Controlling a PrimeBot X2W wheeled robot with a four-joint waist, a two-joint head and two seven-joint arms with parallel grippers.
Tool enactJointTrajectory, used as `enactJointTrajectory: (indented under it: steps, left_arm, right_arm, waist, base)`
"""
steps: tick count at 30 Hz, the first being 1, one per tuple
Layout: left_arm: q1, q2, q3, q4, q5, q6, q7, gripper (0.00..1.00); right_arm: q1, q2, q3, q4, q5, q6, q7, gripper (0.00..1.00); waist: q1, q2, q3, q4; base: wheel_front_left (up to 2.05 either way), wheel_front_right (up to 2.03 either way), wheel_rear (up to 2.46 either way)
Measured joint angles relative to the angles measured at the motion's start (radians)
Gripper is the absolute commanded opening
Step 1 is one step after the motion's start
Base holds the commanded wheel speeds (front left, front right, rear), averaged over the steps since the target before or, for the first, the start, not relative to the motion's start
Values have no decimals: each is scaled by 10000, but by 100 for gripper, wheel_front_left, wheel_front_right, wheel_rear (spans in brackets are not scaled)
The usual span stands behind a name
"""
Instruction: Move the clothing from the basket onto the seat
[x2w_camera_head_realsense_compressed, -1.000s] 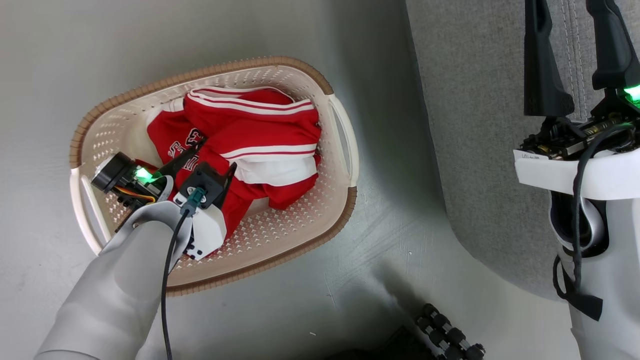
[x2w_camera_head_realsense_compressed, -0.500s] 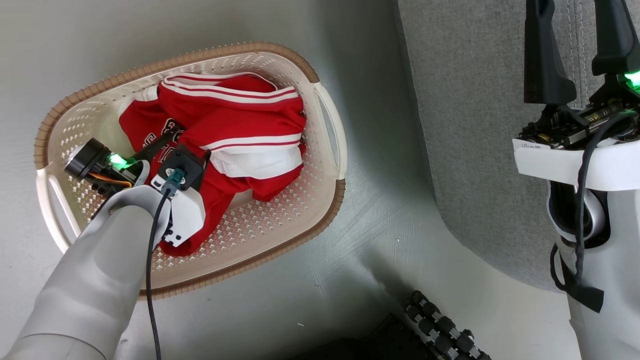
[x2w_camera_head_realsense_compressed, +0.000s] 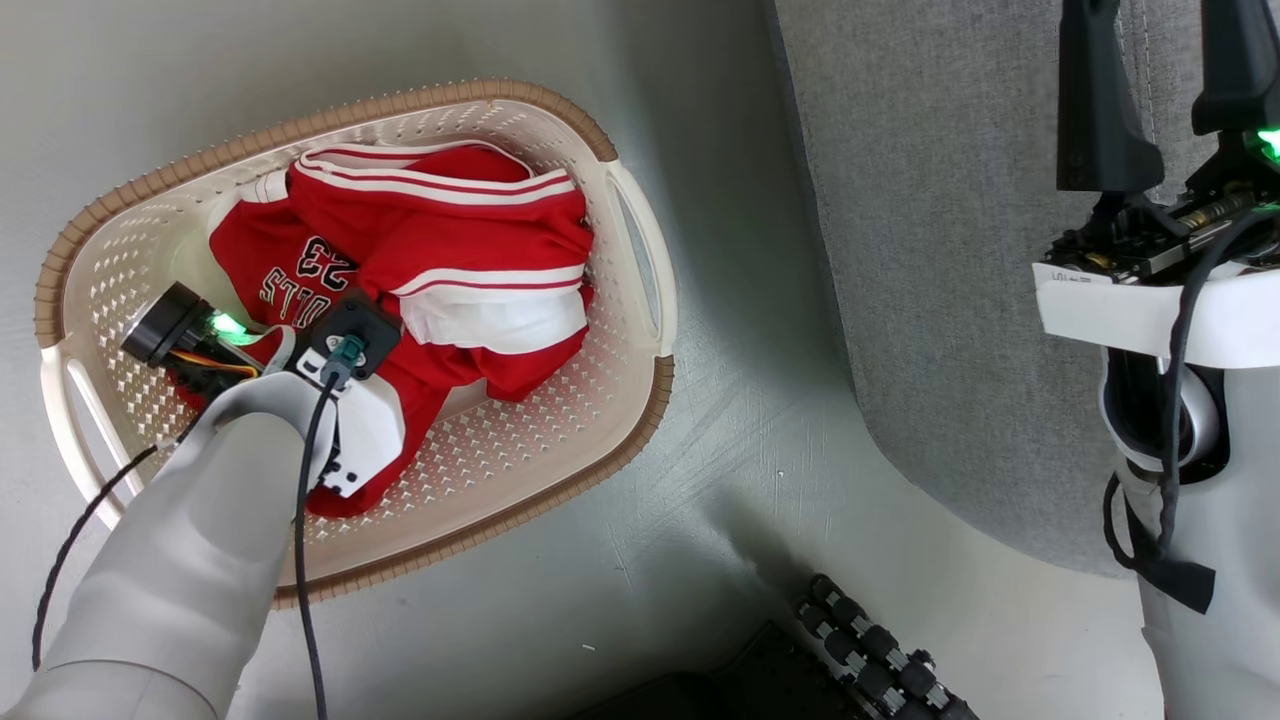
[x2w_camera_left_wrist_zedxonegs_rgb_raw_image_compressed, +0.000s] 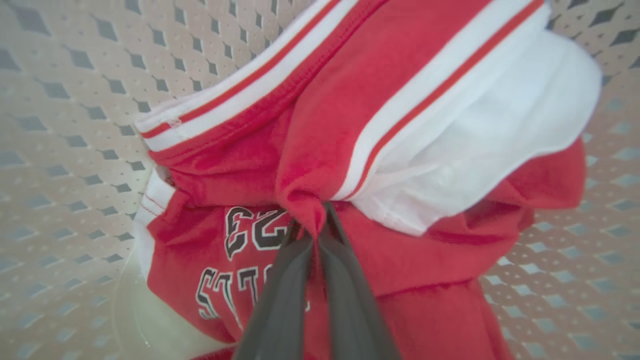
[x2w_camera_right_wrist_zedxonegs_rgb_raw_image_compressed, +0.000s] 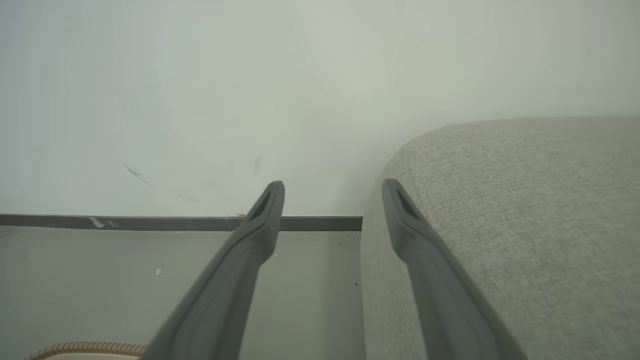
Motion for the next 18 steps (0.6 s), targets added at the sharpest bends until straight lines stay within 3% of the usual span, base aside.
enactJointTrajectory:
  steps: [18]
  left_arm:
    - [-217,-320,8,-602,-222,-40,-221,0]
  right_arm:
    - [-23,0,-355,441,-267,0,-2,100]
  waist:
    - [0,0,-376,485]
  base:
    - [0,0,0]
